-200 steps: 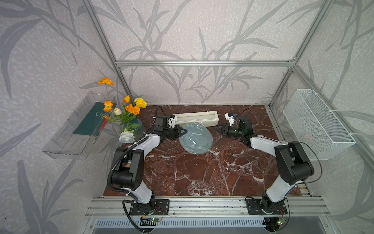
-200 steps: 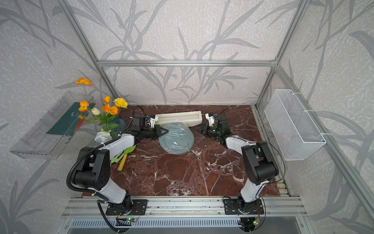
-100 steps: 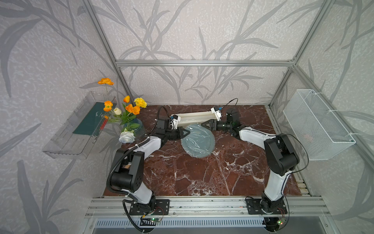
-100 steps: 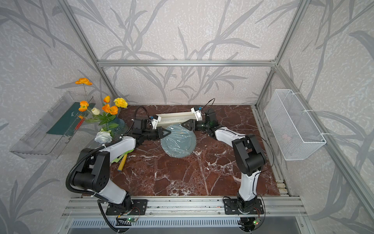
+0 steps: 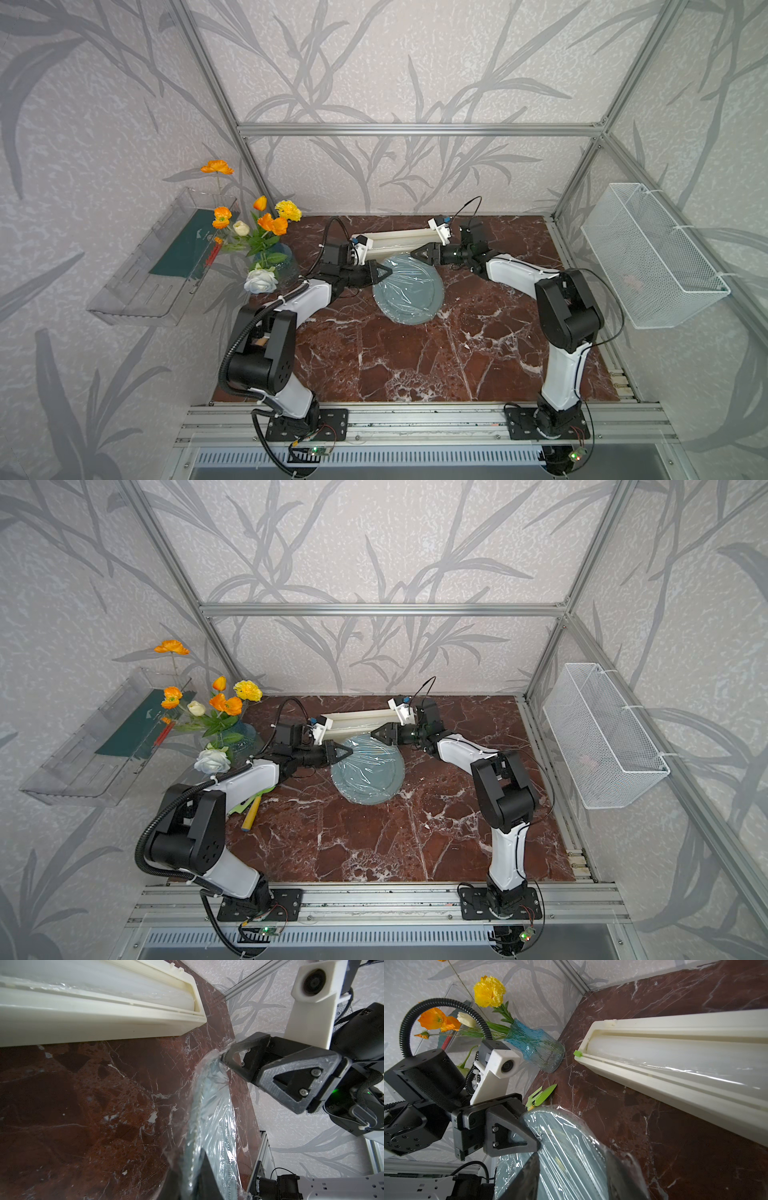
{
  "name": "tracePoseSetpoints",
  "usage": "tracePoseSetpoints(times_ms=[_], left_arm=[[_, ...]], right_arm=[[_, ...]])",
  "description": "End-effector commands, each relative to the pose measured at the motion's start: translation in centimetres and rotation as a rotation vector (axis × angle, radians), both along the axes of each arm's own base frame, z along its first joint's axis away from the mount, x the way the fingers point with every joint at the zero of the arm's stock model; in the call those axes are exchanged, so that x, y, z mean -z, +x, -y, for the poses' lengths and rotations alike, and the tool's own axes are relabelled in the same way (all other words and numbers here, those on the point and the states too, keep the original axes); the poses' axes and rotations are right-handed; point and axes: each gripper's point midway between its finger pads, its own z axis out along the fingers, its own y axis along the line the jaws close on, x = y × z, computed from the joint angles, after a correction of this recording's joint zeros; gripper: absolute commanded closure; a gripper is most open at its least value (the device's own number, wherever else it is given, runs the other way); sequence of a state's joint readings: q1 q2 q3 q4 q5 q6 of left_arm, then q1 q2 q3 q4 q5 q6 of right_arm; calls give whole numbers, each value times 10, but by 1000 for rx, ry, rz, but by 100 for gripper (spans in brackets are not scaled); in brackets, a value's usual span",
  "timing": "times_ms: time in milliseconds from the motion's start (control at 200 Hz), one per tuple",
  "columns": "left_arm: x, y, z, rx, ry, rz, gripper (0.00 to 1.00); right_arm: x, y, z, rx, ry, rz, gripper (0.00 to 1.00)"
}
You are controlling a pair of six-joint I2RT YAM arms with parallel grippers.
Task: Wrap the plate with plastic wrap
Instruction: Cover the plate with plastic wrap.
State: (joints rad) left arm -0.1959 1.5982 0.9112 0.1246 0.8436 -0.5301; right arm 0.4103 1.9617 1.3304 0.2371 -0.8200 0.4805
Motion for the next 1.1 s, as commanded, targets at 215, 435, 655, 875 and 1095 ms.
tracePoseSetpoints(times_ms=[215, 435, 655, 875, 1095], left_arm=[[-60, -4, 12, 78, -61, 213, 100], [-63, -1, 10, 60, -48, 233, 100], [-68, 11, 2, 1, 4, 298, 100], [-58, 34, -29, -213, 127, 377, 100], [-62, 49, -59, -434, 142, 519, 100]], right_arm=[[20, 6, -1, -26, -53, -6, 48], [14, -9, -10, -72, 0, -25, 49], [16, -28, -15, -136, 105, -85, 56], [19, 0, 30, 135, -44, -142, 36], [24, -3, 74, 430, -124, -318, 35]])
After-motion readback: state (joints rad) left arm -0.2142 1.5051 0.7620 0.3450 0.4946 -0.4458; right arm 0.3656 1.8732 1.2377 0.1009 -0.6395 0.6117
